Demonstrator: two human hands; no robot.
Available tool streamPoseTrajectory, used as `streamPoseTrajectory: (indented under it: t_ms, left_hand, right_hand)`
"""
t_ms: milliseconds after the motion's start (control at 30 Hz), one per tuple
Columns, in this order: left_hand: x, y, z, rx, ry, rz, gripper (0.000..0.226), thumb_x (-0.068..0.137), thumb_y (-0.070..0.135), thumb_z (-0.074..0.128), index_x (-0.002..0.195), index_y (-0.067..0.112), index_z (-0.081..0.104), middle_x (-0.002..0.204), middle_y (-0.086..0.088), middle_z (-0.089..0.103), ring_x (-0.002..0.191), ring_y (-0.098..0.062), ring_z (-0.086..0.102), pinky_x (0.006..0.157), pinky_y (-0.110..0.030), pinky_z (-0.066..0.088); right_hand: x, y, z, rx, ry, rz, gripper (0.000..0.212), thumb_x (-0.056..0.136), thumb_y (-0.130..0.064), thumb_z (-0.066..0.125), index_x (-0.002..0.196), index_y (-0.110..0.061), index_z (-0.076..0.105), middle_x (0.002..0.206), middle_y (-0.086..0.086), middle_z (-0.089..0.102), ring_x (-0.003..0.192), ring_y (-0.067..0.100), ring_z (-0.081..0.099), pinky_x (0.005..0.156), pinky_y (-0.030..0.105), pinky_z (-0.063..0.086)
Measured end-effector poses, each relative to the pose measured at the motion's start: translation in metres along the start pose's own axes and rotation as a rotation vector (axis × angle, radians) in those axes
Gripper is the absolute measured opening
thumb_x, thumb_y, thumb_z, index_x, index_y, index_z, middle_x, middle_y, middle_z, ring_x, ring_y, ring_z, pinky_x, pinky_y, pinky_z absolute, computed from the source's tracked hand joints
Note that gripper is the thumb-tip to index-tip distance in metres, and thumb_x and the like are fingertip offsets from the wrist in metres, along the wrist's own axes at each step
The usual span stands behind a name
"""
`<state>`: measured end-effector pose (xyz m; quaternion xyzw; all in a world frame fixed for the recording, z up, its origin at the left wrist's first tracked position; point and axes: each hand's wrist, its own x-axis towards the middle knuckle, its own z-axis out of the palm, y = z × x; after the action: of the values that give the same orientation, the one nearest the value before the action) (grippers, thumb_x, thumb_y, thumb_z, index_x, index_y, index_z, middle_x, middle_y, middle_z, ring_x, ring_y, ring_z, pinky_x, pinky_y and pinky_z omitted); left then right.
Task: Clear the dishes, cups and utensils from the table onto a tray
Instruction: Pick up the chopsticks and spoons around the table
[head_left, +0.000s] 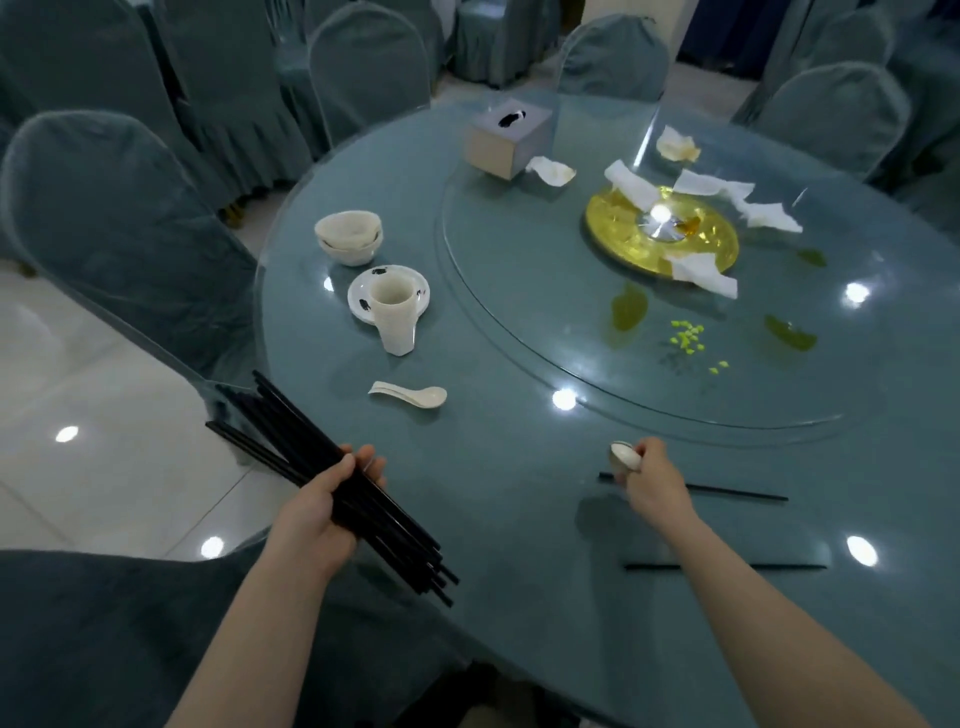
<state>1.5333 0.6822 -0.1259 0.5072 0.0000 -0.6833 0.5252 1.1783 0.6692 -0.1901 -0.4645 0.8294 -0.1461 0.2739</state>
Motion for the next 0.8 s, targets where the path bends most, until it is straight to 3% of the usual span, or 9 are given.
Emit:
streamPoseTrajectory:
  t_ms: [133, 200, 333, 433, 533, 667, 800]
  left_hand:
    - [0.014, 0.02, -0.009, -0.068, 0.003, 0.005, 0.018, 0.097, 0.004, 0.044, 0.087, 0.014, 0.056, 0.068, -0.002, 0.072, 0.078, -0.018, 0.067, 0.057, -0.027, 0.058]
    - [0.02, 0.03, -0.012, -0.093, 0.02, 0.014, 0.019, 0.097, 0.003, 0.044, 0.087, 0.013, 0.056, 0.067, -0.003, 0.072, 0.072, -0.018, 0.07, 0.054, -0.027, 0.058]
    - [0.031, 0.047, -0.014, -0.149, 0.054, 0.043, 0.02, 0.097, 0.002, 0.043, 0.085, 0.013, 0.055, 0.064, -0.002, 0.071, 0.06, -0.016, 0.071, 0.052, -0.028, 0.058]
    - [0.039, 0.059, -0.015, -0.178, 0.099, 0.066, 0.019, 0.097, 0.003, 0.044, 0.087, 0.013, 0.057, 0.066, -0.003, 0.072, 0.062, -0.016, 0.072, 0.053, -0.028, 0.059]
    - [0.046, 0.065, -0.018, -0.188, 0.13, 0.069, 0.017, 0.096, 0.003, 0.046, 0.09, 0.013, 0.058, 0.069, -0.003, 0.073, 0.065, -0.017, 0.072, 0.064, -0.034, 0.056]
    - [0.054, 0.069, -0.019, -0.179, 0.179, 0.074, 0.016, 0.095, 0.003, 0.048, 0.092, 0.013, 0.06, 0.07, -0.003, 0.073, 0.067, -0.016, 0.072, 0.071, -0.033, 0.051]
    - [0.063, 0.068, -0.018, -0.094, 0.207, 0.09, 0.013, 0.095, 0.002, 0.049, 0.093, 0.011, 0.059, 0.066, -0.002, 0.07, 0.067, -0.017, 0.069, 0.067, -0.033, 0.052]
  right_hand:
    - [0.007, -0.054, 0.017, 0.087, -0.057, -0.113, 0.02, 0.089, -0.005, 0.047, 0.106, -0.015, 0.044, 0.094, 0.011, 0.061, 0.084, 0.03, 0.054, 0.066, 0.031, 0.035]
    - [0.009, -0.082, 0.028, 0.146, -0.096, -0.118, 0.007, 0.09, -0.016, 0.049, 0.097, -0.015, 0.048, 0.086, 0.007, 0.06, 0.076, 0.025, 0.052, 0.061, 0.03, 0.035]
    - [0.017, -0.138, 0.057, 0.313, -0.205, -0.065, 0.014, 0.087, -0.028, 0.054, 0.077, -0.018, 0.048, 0.069, 0.002, 0.05, 0.057, 0.017, 0.044, 0.053, 0.025, 0.034]
    - [0.029, -0.172, 0.079, 0.321, -0.31, 0.015, 0.021, 0.084, -0.028, 0.061, 0.075, -0.014, 0.048, 0.067, 0.005, 0.05, 0.054, 0.019, 0.045, 0.052, 0.026, 0.036]
    - [0.038, -0.194, 0.103, 0.232, -0.391, 0.076, 0.03, 0.075, -0.031, 0.071, 0.084, -0.006, 0.056, 0.078, 0.01, 0.061, 0.067, 0.025, 0.058, 0.059, 0.03, 0.044]
    - [0.052, -0.209, 0.127, 0.271, -0.361, 0.156, 0.045, 0.076, -0.04, 0.067, 0.098, -0.001, 0.064, 0.095, 0.013, 0.069, 0.09, 0.03, 0.065, 0.077, 0.036, 0.051]
    - [0.065, -0.214, 0.131, 0.262, -0.333, 0.169, 0.037, 0.082, -0.03, 0.062, 0.101, 0.001, 0.059, 0.095, 0.014, 0.063, 0.09, 0.032, 0.062, 0.07, 0.032, 0.047]
